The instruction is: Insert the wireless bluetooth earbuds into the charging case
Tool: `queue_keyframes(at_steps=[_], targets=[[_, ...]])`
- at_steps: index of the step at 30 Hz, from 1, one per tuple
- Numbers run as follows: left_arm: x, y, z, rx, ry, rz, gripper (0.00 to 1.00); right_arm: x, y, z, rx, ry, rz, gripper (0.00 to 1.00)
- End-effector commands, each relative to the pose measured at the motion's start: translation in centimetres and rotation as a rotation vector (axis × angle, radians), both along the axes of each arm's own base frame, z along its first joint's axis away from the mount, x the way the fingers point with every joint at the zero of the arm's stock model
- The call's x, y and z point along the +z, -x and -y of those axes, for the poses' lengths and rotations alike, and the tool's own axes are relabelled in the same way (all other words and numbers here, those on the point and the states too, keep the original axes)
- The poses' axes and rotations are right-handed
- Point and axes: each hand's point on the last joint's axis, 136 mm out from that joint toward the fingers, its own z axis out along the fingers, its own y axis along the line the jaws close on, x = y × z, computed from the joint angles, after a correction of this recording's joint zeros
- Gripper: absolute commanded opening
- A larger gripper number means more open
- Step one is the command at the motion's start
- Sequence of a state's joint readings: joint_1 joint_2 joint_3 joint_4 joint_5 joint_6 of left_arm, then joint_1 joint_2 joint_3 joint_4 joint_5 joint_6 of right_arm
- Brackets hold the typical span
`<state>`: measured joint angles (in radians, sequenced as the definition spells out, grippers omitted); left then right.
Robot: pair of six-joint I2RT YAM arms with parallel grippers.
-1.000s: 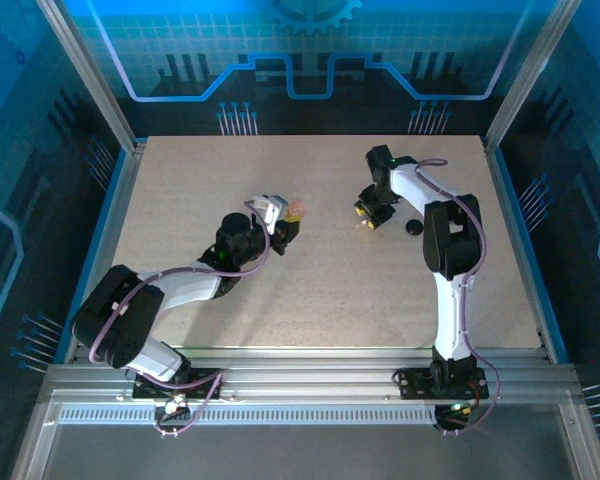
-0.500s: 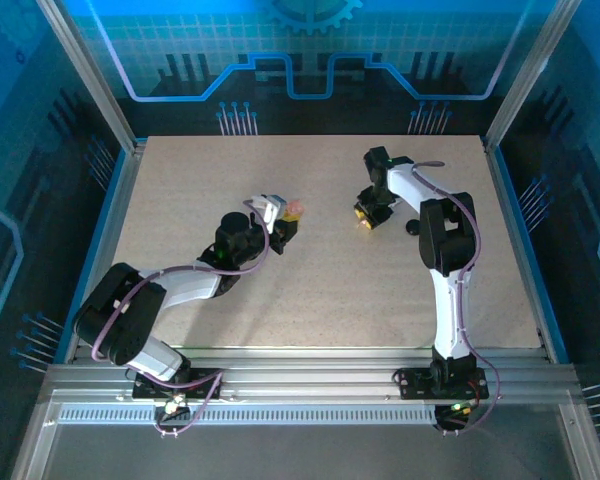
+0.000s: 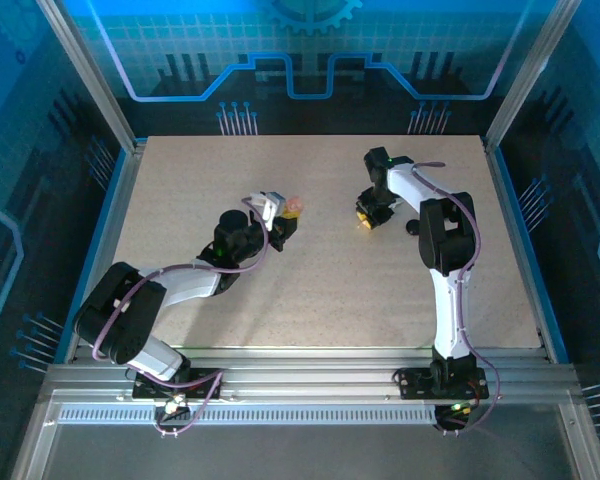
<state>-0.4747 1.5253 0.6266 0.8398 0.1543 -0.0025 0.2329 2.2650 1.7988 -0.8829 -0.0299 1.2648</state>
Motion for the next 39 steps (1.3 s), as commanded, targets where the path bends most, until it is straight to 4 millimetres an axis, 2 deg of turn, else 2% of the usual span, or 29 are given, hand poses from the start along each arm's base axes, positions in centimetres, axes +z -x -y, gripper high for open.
queue_keyframes(at_steps=[1,10,16,22,29,34,39], targets=[[1.4,-0.4,0.2,-0.010,0.040,0.029,0.17,-0.3,0.5,1.1,-0.027,0.018,-0.017,0.23],[0.5,-0.2,0.5,-0.033,0.026,0.008,0.17,1.0,1.8,1.8,-0.028,0.032,0.014,0.21],[-0.8,0.0,1.1,-0.068,0.057,-0.034,0.17,1.8,3.8,2.0,-0.038,0.025,0.045,0.20],[-1.2,0.0,2.9,-0.135,0.095,-0.057,0.16,2.9,6.1,2.2,-0.021,0.034,0.081,0.20],[-2.4,0.1,5.4,-0.198,0.070,-0.084,0.16,5.4,8.8,3.0,0.003,0.068,0.151,0.21],[-3.4,0.0,7.5,-0.231,0.059,-0.110,0.16,8.0,9.1,3.0,0.070,0.083,0.252,0.21],[-3.2,0.0,9.0,-0.249,0.060,-0.105,0.16,10.4,9.2,3.3,0.124,0.105,0.361,0.21]])
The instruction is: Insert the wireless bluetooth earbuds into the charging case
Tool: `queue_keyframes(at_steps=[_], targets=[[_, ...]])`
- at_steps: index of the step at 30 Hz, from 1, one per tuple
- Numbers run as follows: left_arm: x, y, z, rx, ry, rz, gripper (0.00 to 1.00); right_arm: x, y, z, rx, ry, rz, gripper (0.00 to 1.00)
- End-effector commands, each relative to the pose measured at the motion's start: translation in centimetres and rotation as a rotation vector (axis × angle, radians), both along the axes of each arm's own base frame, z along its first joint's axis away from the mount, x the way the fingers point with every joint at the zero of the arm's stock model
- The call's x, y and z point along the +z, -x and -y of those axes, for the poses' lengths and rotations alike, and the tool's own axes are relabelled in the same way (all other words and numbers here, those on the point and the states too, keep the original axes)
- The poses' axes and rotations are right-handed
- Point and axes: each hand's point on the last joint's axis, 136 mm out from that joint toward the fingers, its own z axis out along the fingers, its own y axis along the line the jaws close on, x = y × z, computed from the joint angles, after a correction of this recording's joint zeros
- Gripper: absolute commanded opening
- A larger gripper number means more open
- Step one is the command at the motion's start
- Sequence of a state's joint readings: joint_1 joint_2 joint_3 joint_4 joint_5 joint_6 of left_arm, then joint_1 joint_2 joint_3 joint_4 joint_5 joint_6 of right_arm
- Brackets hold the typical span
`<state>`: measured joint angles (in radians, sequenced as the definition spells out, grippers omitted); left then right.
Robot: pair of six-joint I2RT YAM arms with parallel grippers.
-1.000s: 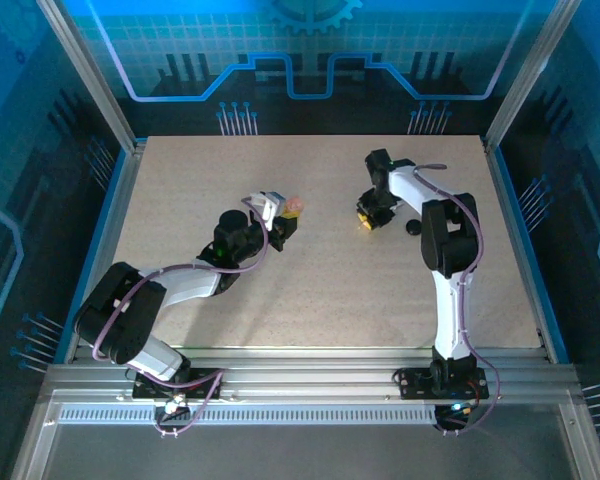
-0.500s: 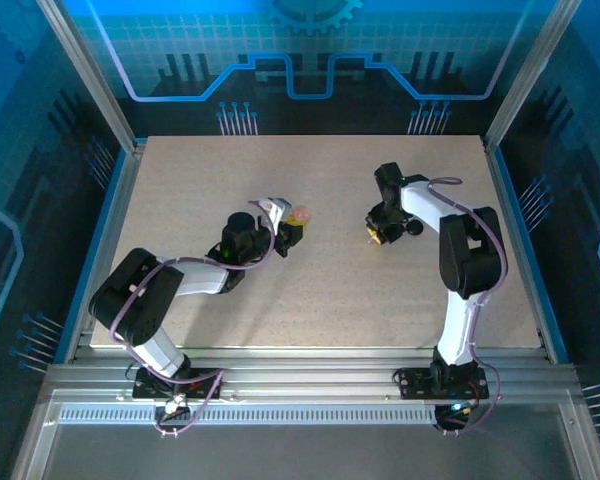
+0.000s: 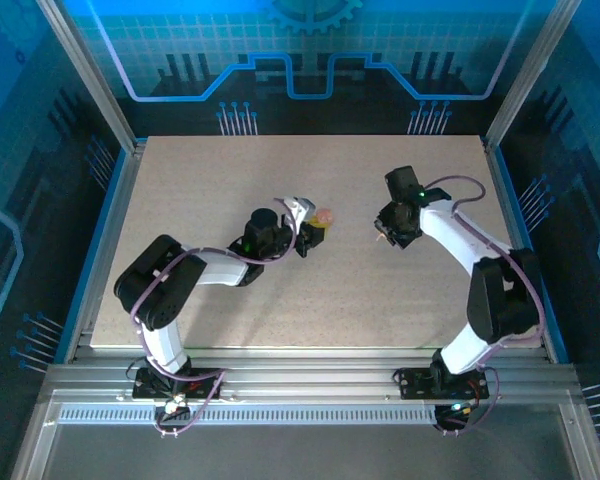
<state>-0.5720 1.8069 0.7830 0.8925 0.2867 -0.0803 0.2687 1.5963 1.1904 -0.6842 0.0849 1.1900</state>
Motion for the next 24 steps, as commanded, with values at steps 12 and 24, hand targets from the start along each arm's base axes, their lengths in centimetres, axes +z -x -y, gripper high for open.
queue_keyframes(at_steps=[12,24], targets=[[2.3,0.6,2.6,-0.059,0.014,0.029,0.16,5.2,0.2,0.6,0.165,0.074,0.342,0.21],[4.4,0.6,3.6,-0.084,0.048,0.019,0.16,9.4,-0.1,-0.9,0.366,0.099,0.580,0.22]])
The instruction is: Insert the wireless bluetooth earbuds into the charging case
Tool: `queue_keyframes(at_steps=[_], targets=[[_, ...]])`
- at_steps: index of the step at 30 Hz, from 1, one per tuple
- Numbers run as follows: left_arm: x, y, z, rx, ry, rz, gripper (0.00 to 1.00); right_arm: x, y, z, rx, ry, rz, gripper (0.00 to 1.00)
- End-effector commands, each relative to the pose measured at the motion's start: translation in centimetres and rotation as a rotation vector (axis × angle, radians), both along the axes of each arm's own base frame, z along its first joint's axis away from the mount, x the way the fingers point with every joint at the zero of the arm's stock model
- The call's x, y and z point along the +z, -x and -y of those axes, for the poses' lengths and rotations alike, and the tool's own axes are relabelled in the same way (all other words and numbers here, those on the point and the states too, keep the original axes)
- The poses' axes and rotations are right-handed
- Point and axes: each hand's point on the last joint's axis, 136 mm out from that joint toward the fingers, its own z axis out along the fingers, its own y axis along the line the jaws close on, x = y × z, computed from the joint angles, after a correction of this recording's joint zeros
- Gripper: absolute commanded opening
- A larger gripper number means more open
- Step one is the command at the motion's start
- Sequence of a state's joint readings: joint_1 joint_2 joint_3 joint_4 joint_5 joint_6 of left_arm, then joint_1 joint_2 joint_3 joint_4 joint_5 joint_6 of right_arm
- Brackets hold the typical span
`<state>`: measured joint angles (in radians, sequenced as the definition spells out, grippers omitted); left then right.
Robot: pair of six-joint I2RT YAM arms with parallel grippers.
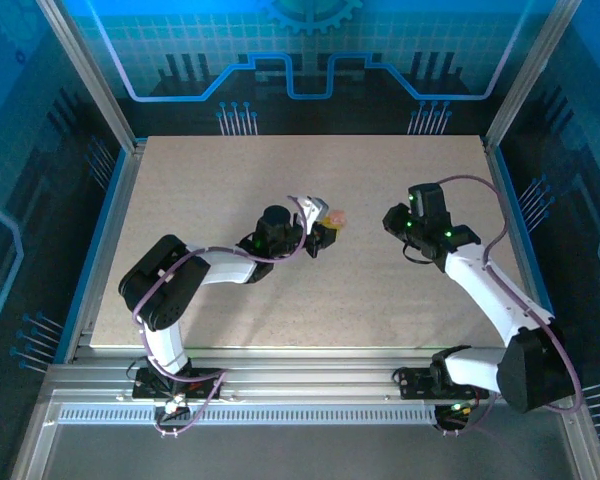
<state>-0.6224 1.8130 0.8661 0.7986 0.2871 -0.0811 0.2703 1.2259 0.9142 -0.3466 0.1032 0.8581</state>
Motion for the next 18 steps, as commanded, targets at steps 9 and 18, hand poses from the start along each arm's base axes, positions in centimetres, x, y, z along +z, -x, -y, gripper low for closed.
queue_keyframes(at_steps=[9,18], targets=[[5.0,-0.2,1.4,-0.040,0.069,0.065,0.16,5.4,-0.8,-3.6,0.316,0.061,0.244,0.22],[5.9,0.1,1.8,-0.065,0.066,0.097,0.16,7.8,-0.4,-5.3,0.456,0.042,0.364,0.22]])
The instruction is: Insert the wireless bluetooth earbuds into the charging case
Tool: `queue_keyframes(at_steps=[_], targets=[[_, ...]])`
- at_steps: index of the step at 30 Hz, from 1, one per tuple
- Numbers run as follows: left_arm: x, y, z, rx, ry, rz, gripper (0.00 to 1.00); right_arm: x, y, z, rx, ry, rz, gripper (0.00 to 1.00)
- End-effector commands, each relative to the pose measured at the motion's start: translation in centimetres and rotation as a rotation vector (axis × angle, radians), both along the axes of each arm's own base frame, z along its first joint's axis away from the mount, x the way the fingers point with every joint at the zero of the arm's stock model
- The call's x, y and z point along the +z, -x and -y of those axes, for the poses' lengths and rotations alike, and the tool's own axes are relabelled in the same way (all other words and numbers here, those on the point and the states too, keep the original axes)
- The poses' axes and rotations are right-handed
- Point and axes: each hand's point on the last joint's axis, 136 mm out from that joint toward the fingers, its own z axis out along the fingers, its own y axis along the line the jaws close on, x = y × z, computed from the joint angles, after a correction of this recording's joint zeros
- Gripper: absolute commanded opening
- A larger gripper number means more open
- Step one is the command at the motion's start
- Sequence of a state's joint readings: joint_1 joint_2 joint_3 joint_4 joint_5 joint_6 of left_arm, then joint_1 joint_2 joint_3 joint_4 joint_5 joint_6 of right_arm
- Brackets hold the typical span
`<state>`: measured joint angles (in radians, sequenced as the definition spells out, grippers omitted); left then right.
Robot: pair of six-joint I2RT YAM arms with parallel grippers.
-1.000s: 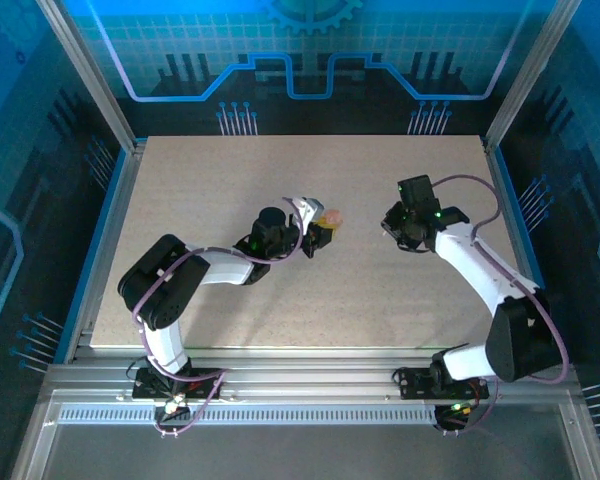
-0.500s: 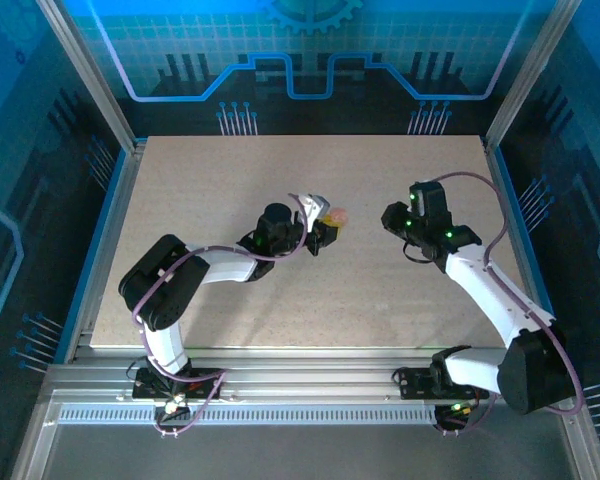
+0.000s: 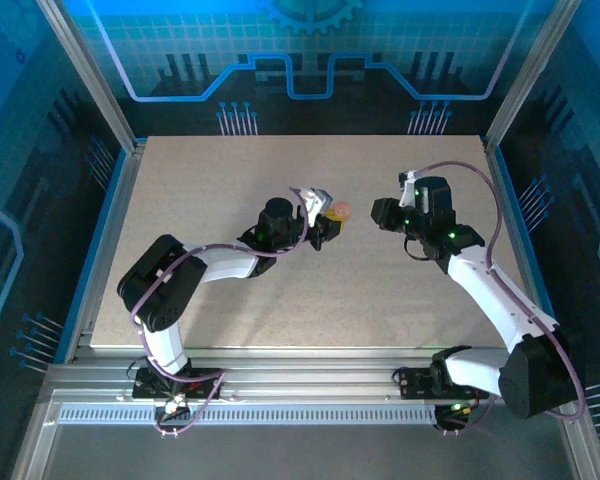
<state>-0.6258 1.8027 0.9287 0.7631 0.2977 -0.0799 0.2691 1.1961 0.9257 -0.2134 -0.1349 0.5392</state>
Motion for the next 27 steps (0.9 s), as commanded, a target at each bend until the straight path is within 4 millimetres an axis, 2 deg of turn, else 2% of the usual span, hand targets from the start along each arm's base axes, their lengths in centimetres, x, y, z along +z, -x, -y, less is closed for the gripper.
queue_keyframes(at_steps=[1,8,13,14,21,27], targets=[[3.7,0.9,1.0,-0.059,0.043,0.074,0.16,3.7,0.1,-1.2,0.094,-0.027,0.146,0.22],[5.2,2.1,1.9,-0.129,0.081,0.128,0.16,6.1,0.9,-2.8,0.201,-0.091,0.259,0.22],[6.5,2.9,2.1,-0.156,0.131,0.163,0.17,7.8,1.5,-3.2,0.246,-0.092,0.343,0.22],[6.8,3.1,2.1,-0.159,0.139,0.174,0.17,7.3,1.7,-3.2,0.248,-0.091,0.340,0.22],[8.6,3.3,2.1,-0.154,0.191,0.205,0.17,7.3,2.2,-3.7,0.288,-0.107,0.360,0.22],[9.4,3.5,1.9,-0.155,0.204,0.217,0.17,7.4,2.0,-4.1,0.306,-0.122,0.356,0.22]])
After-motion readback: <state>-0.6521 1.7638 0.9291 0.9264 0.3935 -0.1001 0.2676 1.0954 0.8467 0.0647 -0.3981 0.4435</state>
